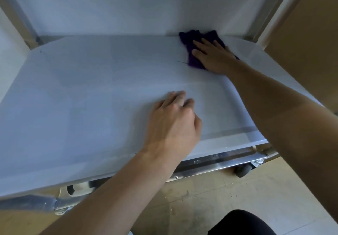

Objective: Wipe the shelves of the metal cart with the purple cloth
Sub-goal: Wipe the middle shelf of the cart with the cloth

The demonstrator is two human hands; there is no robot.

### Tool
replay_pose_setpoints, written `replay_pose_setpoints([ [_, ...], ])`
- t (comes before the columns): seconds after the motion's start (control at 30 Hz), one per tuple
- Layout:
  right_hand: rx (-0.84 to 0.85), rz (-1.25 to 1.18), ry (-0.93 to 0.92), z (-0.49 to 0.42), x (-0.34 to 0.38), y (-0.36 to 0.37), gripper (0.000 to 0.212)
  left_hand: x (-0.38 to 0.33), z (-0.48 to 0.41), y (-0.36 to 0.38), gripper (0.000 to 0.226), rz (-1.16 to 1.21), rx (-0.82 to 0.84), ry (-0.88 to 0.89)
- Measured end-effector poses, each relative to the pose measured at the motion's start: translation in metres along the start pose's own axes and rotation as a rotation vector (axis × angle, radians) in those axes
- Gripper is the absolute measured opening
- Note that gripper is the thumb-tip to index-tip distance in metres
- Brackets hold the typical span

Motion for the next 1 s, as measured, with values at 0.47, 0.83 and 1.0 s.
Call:
replay_pose_setpoints([
  [0.47,-0.042,-0.082,0.142,0.019,-0.08,-0.002,0.072,-0.009,-0.004,0.009,0.044,-0.034,-0.023,-0.001],
  [0.83,-0.064,-0.071,0.179,-0.002,-0.155,0.009,0.098,-0.015,-0.005,0.01,0.05,-0.065,0.005,0.029],
  [1.0,-0.094,-0.082,0.215,0.015,-0.126,-0.003,0.075,-0.019,-0.005,0.011,0.052,-0.083,0.032,0.025],
])
Point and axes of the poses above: each hand's wrist, its own z-axis away from the middle knuckle, its own y-axis out of the palm, x = y × z, the point moved 5 cm from there along -z, towards the middle knuckle, and after that the axes turned 12 degrees about -y, right-handed, at the moved point
